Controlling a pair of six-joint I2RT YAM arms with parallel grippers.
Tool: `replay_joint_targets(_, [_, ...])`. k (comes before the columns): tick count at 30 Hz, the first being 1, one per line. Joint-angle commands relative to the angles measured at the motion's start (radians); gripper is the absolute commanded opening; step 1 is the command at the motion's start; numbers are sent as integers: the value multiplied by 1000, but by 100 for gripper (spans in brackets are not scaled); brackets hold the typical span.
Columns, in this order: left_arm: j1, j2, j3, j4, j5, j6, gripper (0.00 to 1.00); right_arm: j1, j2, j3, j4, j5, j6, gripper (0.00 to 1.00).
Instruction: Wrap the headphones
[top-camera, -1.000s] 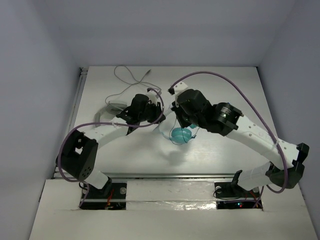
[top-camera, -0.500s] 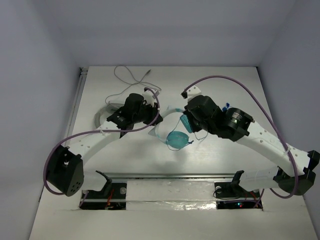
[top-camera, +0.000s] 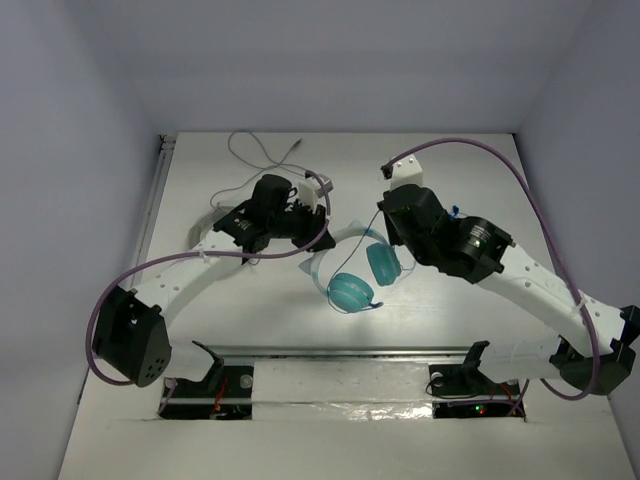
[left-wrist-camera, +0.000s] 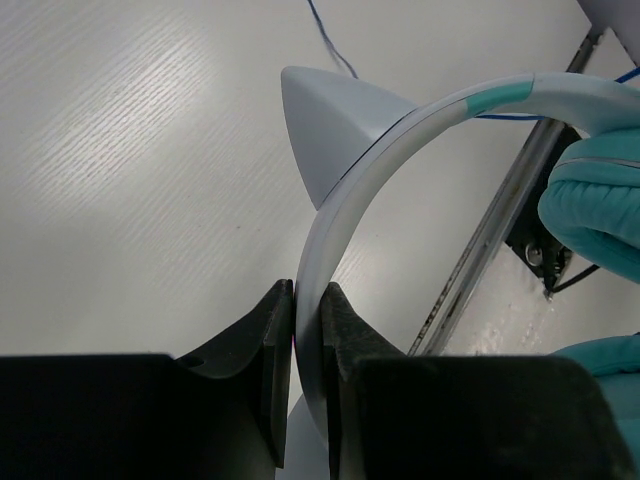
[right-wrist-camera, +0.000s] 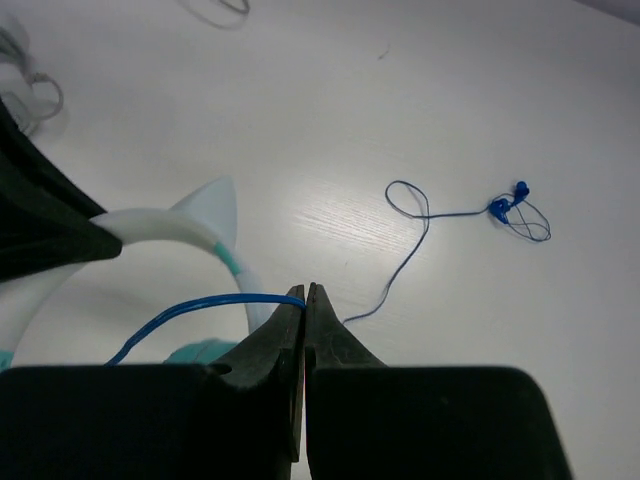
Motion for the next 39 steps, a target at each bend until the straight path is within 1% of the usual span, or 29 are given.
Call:
replay_joint_targets(1, [4,-30,35,70,128,-21,0,-29,-45,-45,126,71,-8,0])
replay_joint_targets(8, [22,-76,34,160,251,-80,0,-90,-93,-117,238,-31,-33,0])
replay_joint_targets(10, [31,-84,40,173,271,-95,0,-104,-94,-132,252,-54,-30,1])
replay_joint_targets(12, [32,-98,40,220,292,-113,0,-113,-108,-163,292,-76,-23,1])
replay_joint_targets(14, [51,-111,41,234,263,-143,0,-125,-124,-188,348,-97,-10,1])
replay_joint_targets(16, [70,-119,46,255,251,-163,0,-125,-151,-253,414,-156,16,1])
replay_joint_targets(17, [79,-127,49,260,248,-181,0,-136,-159,-273,471,-163,30,1])
replay_joint_targets(19, [94,-133,75,240,222,-187,0,-150,-174,-334,529,-182,56,1])
replay_joint_targets(20, [105,-139,87,222,184,-172,0,-159,-194,-359,600,-193,66,1])
replay_joint_targets(23, [137,-150,138,202,160,-187,0,-193,-237,-462,755,-318,99,0])
replay_joint_targets(25, [137,-153,158,193,138,-190,0,-205,-249,-510,832,-366,98,1])
replay_joint_targets(26, [147,-157,166,191,119,-192,0,-220,-257,-555,908,-387,101,1])
replay_joint_targets(27, [147,-158,178,193,119,-199,0,-231,-268,-577,942,-416,105,3])
replay_joint_targets(28, [147,-158,181,199,117,-206,0,-240,-269,-597,974,-480,107,4])
replay_joint_targets(29, [147,-159,186,202,110,-210,0,-257,-272,-617,1034,-499,109,5])
replay_joint_targets(31, [156,-159,205,205,107,-222,0,-267,-274,-671,1100,-579,110,12])
replay_joint_targets(32, [156,-154,212,205,107,-227,0,-280,-274,-694,1178,-588,113,16])
replay_joint_targets(33, [156,-151,228,202,105,-230,0,-291,-271,-735,1217,-610,119,27])
replay_joint_targets(35, [156,-147,244,196,96,-238,0,-305,-248,-767,1305,-642,122,36])
replay_joint_targets(36, [156,-144,262,188,96,-239,0,-314,-236,-783,1320,-651,125,39])
replay_joint_targets(39, [156,-128,300,176,82,-244,0,-334,-185,-801,1370,-685,124,40])
